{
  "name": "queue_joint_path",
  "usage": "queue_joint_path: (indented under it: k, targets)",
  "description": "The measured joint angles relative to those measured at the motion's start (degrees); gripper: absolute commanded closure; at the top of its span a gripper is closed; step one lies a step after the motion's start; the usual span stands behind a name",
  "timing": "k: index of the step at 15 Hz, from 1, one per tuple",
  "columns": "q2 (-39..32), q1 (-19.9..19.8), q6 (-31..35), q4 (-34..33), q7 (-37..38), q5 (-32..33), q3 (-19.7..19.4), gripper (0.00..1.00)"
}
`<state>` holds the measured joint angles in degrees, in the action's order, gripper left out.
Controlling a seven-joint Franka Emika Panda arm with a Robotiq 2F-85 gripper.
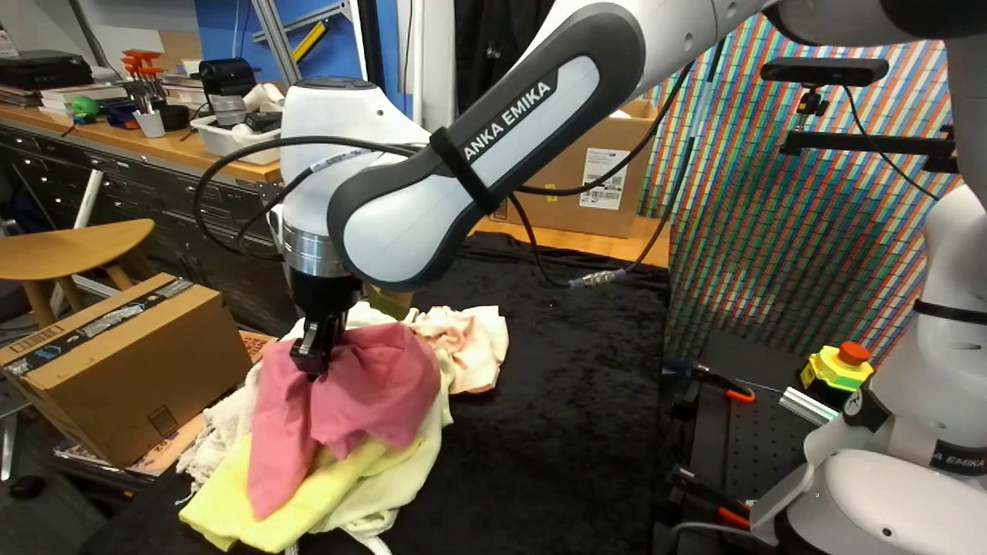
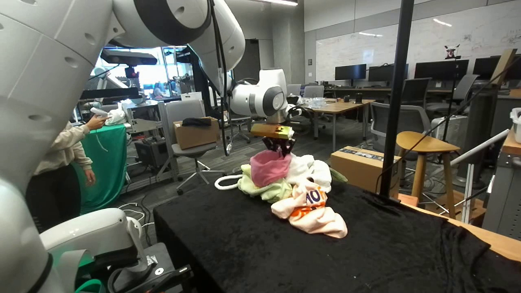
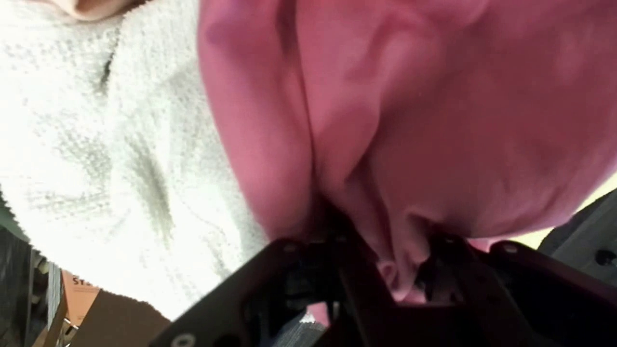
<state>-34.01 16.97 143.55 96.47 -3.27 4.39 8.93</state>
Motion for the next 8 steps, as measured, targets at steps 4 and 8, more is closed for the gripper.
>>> queue_joint_path:
  k: [4, 8]
  targets:
    - [-0.1, 0.0, -2.1, -2.2, 0.2, 0.0, -0.2, 0.1]
    - [1.2, -0.7, -3.2, -3.4, 0.3, 0.0, -0.3, 0.0]
